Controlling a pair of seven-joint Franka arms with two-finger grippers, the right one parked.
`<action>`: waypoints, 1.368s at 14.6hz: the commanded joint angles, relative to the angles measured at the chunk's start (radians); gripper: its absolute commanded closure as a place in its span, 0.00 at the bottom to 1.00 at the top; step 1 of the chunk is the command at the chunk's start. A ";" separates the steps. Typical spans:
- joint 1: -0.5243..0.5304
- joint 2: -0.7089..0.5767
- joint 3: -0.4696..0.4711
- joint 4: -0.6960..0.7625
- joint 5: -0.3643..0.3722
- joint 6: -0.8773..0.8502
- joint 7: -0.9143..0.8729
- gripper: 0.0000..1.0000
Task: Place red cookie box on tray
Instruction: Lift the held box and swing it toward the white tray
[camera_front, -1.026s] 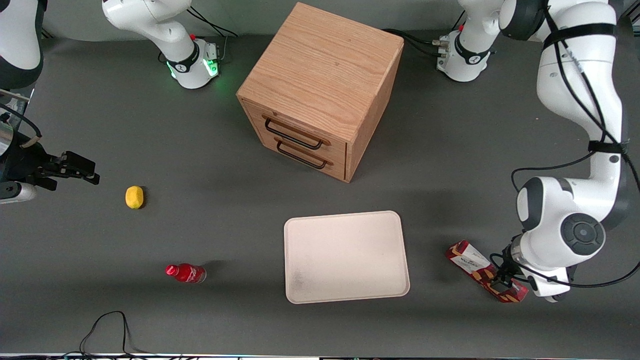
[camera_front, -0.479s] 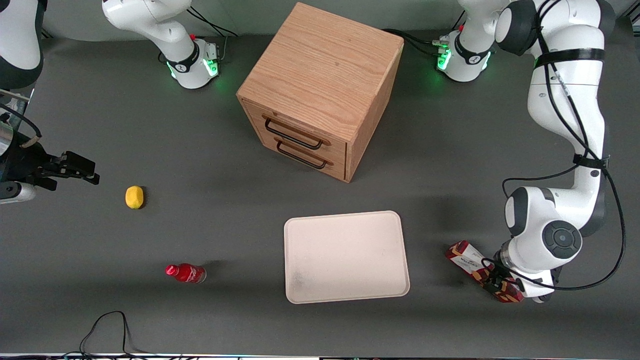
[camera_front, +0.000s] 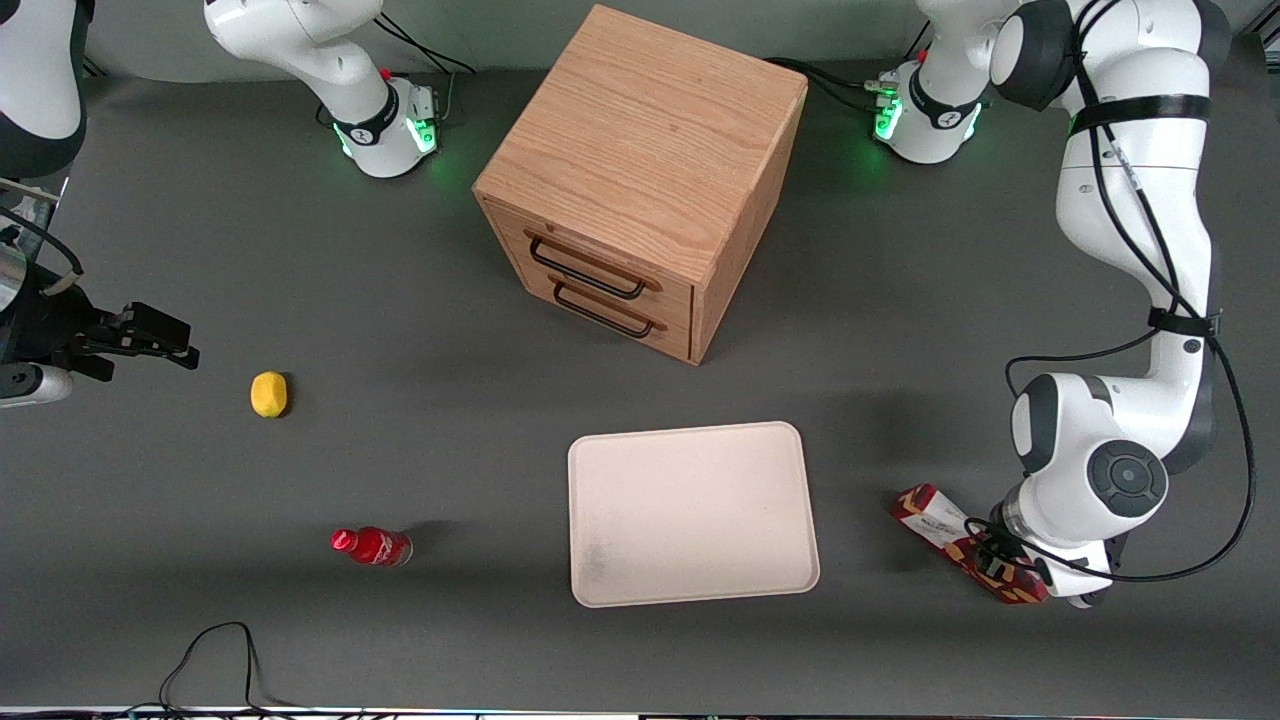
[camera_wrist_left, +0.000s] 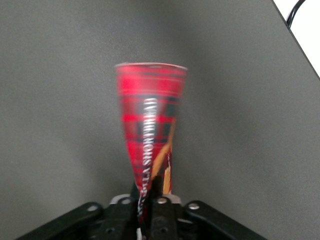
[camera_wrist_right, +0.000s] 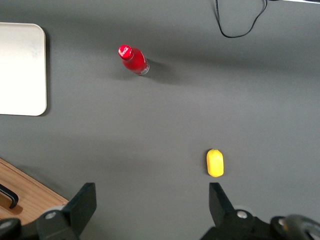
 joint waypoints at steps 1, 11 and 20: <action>-0.004 -0.043 0.004 0.024 0.019 -0.087 -0.003 1.00; 0.019 -0.296 0.002 0.168 -0.050 -0.553 0.138 1.00; -0.009 -0.384 0.000 0.199 -0.048 -0.652 0.288 1.00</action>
